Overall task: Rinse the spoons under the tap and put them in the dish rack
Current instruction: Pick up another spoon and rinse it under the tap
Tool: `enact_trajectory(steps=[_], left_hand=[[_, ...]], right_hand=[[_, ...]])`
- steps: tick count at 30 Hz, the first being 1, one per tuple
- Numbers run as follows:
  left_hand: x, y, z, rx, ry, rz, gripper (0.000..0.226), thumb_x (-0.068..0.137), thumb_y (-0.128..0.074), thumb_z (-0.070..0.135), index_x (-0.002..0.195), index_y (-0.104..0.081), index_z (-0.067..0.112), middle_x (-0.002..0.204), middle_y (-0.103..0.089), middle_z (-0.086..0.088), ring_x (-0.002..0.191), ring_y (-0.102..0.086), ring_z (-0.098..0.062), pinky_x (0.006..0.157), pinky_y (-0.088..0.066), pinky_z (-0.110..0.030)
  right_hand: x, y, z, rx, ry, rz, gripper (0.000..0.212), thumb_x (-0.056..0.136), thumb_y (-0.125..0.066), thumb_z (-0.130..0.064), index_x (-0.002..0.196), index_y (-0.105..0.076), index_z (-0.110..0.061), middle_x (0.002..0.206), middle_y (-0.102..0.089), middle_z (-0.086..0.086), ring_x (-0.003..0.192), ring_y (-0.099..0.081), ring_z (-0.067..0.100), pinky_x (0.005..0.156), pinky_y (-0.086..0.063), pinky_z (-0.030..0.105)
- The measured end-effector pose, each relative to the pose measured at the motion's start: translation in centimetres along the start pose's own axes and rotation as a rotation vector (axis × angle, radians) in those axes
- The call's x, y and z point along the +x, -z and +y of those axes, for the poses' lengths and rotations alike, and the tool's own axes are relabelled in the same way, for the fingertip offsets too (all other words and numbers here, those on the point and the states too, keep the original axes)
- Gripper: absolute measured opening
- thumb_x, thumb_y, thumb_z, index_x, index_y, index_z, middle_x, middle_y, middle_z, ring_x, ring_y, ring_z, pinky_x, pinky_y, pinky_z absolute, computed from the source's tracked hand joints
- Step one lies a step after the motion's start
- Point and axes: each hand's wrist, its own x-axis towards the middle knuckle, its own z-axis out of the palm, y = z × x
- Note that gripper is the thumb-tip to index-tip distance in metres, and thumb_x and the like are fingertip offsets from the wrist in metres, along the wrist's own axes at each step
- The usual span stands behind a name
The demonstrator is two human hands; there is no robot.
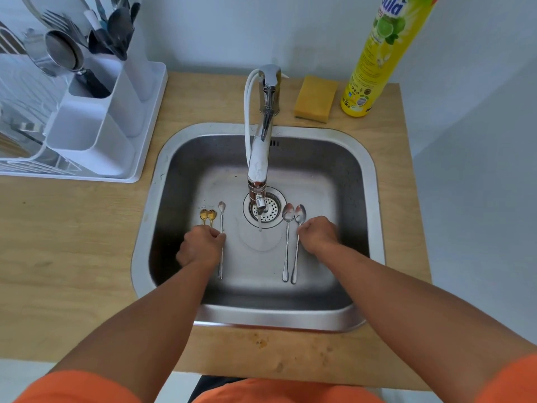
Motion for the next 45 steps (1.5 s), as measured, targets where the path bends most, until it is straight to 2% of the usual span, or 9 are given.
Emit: enact_trajectory(steps=[5,14,18,22,25,30,33,40,45], left_hand=[[0.2,-0.3,0.7,0.072,0.024,-0.067,0.028,0.092,-0.063,0.040,0.100,-0.077,0.017,0.106,-0.073,-0.009,0.089,-0.066,-0.032,0.075,-0.046,-0.034],[-0.2,-0.7,1.2,0.202,-0.048,-0.126,0.029,0.095,-0.054,0.040,0.073,-0.050,0.020,0.074,-0.053,0.000,0.062,-0.051,-0.019,0.054,-0.033,-0.028],[-0.5,-0.4,1.7,0.229,-0.079,-0.190,0.028,0.097,-0.051,0.038,0.078,-0.056,0.018,0.080,-0.060,-0.003,0.069,-0.058,-0.022,0.058,-0.039,-0.029],[-0.9,-0.4,2.2,-0.269,-0.039,-0.413,0.032,0.101,-0.054,0.029,0.080,-0.064,0.007,0.076,-0.064,-0.010,0.064,-0.055,-0.024,0.060,-0.040,-0.030],[-2.3,-0.1,2.7,-0.629,0.005,-0.548,0.024,0.102,-0.059,0.026,0.084,-0.064,0.012,0.072,-0.059,-0.005,0.056,-0.048,-0.016,0.048,-0.035,-0.025],[-4.4,0.1,3.0,-0.753,-0.016,-0.737,0.021,0.104,-0.058,0.027,0.102,-0.069,0.009,0.083,-0.058,-0.003,0.054,-0.050,-0.008,0.045,-0.037,-0.024],[-5.4,0.3,2.8,-0.768,-0.007,-0.785,0.027,0.104,-0.058,0.030,0.110,-0.071,0.008,0.091,-0.060,-0.005,0.059,-0.053,-0.008,0.047,-0.040,-0.024],[-4.4,1.4,2.4,-0.657,0.006,-0.632,0.028,0.101,-0.063,0.045,0.108,-0.074,0.021,0.101,-0.079,0.004,0.075,-0.064,-0.013,0.057,-0.051,-0.028],[-3.7,1.2,4.4,-0.721,-0.062,-0.452,0.014,0.093,-0.076,0.038,0.099,-0.073,0.026,0.100,-0.077,0.005,0.080,-0.066,-0.015,0.059,-0.051,-0.028]], right_hand=[[-0.5,-0.6,-0.3,-0.175,0.063,0.060,0.025,0.093,-0.053,-0.024,0.089,-0.075,-0.013,0.102,-0.074,0.011,0.087,-0.067,0.035,0.068,-0.049,0.029],[-1.1,-1.1,0.3,-0.257,0.088,0.090,0.029,0.092,-0.054,-0.038,0.106,-0.069,-0.017,0.112,-0.071,0.009,0.099,-0.068,0.035,0.075,-0.052,0.033],[-1.7,-1.0,0.7,-0.263,0.140,0.136,0.029,0.097,-0.052,-0.045,0.107,-0.066,-0.021,0.113,-0.070,0.004,0.102,-0.067,0.033,0.073,-0.047,0.033],[-2.5,-0.9,0.1,-0.145,0.204,0.131,0.021,0.095,-0.052,-0.042,0.095,-0.066,-0.028,0.102,-0.072,-0.003,0.095,-0.067,0.028,0.079,-0.054,0.036],[-2.9,-1.3,-1.0,0.080,0.305,-0.049,0.020,0.094,-0.060,-0.041,0.088,-0.072,-0.026,0.093,-0.074,-0.005,0.089,-0.068,0.022,0.080,-0.057,0.035],[-3.7,-1.7,-3.3,0.425,0.256,-0.387,0.018,0.095,-0.071,-0.036,0.091,-0.077,-0.020,0.085,-0.075,-0.002,0.059,-0.049,0.011,0.046,-0.037,0.020],[-3.6,-1.9,-3.6,0.448,0.225,-0.443,0.010,0.094,-0.075,-0.032,0.091,-0.077,-0.023,0.082,-0.071,-0.007,0.063,-0.049,0.011,0.045,-0.035,0.020],[-3.5,-2.1,-2.9,0.344,0.264,-0.361,0.014,0.093,-0.075,-0.025,0.079,-0.074,-0.020,0.073,-0.071,-0.007,0.042,-0.046,-0.001,0.037,-0.032,0.015],[-3.7,-1.9,-2.0,0.209,0.413,-0.304,0.020,0.092,-0.072,-0.022,0.073,-0.074,-0.015,0.076,-0.073,0.001,0.069,-0.061,0.008,0.067,-0.049,0.023]])
